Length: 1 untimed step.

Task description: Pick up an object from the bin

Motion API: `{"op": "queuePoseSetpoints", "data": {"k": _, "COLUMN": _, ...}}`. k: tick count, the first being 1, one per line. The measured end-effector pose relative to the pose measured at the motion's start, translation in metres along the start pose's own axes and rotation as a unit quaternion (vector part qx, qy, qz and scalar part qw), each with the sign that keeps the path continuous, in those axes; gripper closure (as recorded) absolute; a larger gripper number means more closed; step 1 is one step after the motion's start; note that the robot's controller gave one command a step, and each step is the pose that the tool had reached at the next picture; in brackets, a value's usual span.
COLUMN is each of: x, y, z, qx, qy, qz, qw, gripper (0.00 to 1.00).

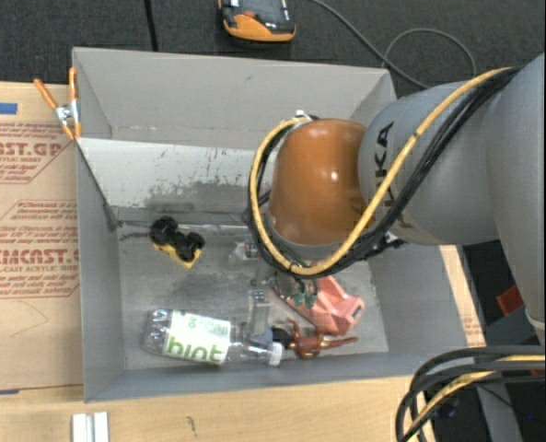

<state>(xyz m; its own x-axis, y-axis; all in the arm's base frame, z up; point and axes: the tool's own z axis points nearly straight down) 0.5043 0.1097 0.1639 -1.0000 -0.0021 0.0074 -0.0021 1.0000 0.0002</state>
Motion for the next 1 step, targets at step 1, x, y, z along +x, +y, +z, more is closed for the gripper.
{"op": "queuePoseSetpoints", "data": {"k": 1, "x": -0.0018, "y": -0.0006, "z": -0.0044, "qx": -0.001, "qy": -0.0037, "qz": 0.001, "qw": 1.0, "gripper": 0.0}}
